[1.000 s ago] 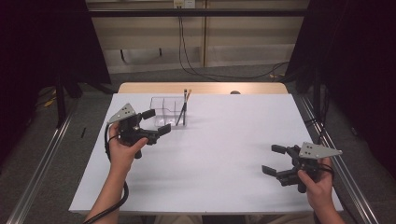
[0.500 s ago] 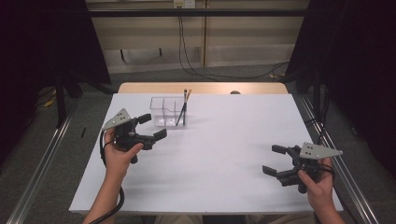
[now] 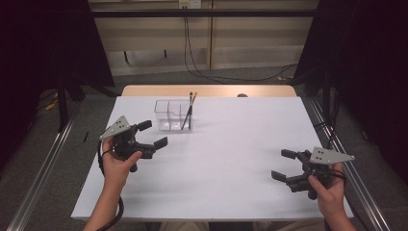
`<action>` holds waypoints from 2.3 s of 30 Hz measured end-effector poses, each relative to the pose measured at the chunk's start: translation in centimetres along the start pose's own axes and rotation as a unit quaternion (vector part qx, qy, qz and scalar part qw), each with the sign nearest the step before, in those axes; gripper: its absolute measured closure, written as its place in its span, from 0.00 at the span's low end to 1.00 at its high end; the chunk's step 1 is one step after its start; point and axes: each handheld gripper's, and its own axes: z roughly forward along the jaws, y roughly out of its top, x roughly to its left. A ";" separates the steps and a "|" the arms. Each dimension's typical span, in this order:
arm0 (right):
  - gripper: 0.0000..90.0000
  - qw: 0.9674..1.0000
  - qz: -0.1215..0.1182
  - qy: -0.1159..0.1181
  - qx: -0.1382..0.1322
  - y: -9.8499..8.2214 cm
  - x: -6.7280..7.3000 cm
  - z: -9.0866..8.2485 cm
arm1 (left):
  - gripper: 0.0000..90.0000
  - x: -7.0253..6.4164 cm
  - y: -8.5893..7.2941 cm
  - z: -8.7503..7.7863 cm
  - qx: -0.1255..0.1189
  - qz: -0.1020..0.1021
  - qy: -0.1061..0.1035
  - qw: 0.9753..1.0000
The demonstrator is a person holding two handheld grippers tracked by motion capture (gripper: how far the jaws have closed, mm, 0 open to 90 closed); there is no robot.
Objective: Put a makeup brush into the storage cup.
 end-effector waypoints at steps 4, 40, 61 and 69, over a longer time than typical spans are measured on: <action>0.11 1.000 -0.001 0.001 0.000 0.0 0.0 0.0 | 0.00 0.0 -0.1 -0.5 -0.002 0.005 0.000 1.000; 0.11 1.000 0.001 -0.002 -0.003 0.0 -0.1 -0.2 | 0.00 -0.1 -2.0 -3.8 0.001 0.017 0.008 1.000; 0.11 1.000 0.003 -0.002 -0.002 -0.1 -0.3 -0.2 | 0.00 -0.2 -3.1 -4.9 0.001 0.016 0.012 1.000; 0.11 1.000 0.002 -0.003 -0.001 -0.2 -0.3 0.0 | 0.00 -0.2 -3.3 -5.4 0.002 0.019 0.015 1.000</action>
